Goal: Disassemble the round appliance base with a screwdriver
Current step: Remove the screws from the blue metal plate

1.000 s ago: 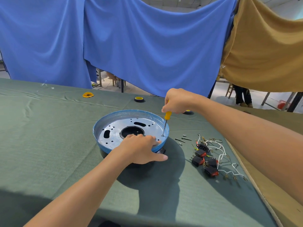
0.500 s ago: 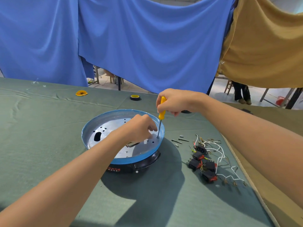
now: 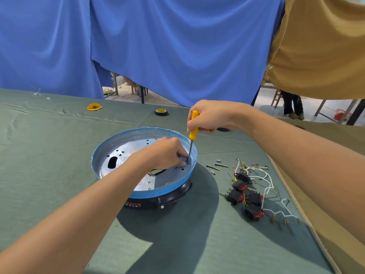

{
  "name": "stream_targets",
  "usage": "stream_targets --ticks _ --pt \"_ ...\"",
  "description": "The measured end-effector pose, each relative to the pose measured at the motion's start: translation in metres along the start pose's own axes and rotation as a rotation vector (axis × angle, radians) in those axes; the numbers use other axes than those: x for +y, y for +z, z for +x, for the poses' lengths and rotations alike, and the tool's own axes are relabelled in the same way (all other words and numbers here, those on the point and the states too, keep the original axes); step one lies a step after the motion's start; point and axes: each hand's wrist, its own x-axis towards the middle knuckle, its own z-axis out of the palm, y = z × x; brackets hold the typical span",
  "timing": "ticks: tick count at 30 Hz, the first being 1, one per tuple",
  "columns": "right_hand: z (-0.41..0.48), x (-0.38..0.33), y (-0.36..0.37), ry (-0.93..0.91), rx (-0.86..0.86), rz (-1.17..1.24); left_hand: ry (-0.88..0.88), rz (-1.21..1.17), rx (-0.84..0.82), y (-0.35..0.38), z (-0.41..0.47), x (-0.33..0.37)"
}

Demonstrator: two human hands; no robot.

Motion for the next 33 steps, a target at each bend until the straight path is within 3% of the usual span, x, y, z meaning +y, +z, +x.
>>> stream_targets --ticks 5,12,16,21,28,33 --pt "0.001 -0.001 0.005 0.019 0.144 -0.138 -0.009 -0.036 0.007 0.001 -0.001 0.0" --pt "-0.009 -0.012 -0.003 -0.043 0.003 -0.262 -0.017 -0.061 0.016 0.003 -0.003 0.001" --pt "-0.007 -0.011 -0.003 0.001 0.029 -0.44 -0.015 -0.072 0.019 0.003 -0.003 0.001" --pt "-0.009 -0.005 -0.003 -0.063 0.076 -0.414 -0.03 -0.07 0.023 0.004 -0.003 0.001" --pt "-0.014 -0.008 -0.006 -0.108 -0.05 -0.327 -0.025 -0.068 0.025 0.003 -0.003 0.002" --pt "-0.01 -0.006 -0.001 -0.036 0.068 -0.442 -0.026 -0.096 0.052 0.004 -0.005 0.003"
